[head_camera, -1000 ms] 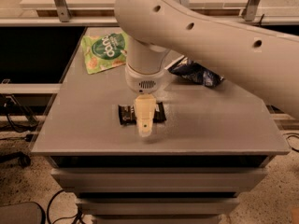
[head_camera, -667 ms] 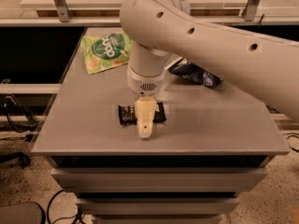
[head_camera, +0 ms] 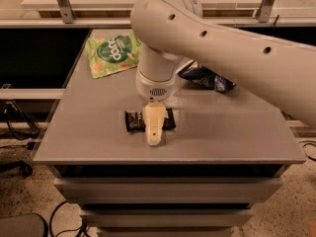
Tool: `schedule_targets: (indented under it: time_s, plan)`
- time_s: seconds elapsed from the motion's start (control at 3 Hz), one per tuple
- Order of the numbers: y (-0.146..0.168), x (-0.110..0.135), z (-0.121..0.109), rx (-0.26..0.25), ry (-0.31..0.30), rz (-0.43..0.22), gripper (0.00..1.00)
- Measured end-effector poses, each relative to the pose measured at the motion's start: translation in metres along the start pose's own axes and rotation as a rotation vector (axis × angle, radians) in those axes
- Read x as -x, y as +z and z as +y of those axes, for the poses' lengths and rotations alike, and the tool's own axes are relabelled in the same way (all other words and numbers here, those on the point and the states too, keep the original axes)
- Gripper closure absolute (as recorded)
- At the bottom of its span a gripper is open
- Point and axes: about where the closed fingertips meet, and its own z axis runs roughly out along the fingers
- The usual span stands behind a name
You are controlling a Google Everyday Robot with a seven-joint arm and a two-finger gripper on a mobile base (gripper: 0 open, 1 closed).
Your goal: Move rxbar chocolate near green rice chip bag
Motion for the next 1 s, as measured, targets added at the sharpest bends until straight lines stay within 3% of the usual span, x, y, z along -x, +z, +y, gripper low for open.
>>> schedule_targets:
  time_s: [0.67,1.0]
  plan:
    - [-0.016,0.003,-0.002,0.000,0.000,0.000,0.87]
    - [-0.022,0.004,-0.002,0.000,0.000,0.000,1.00]
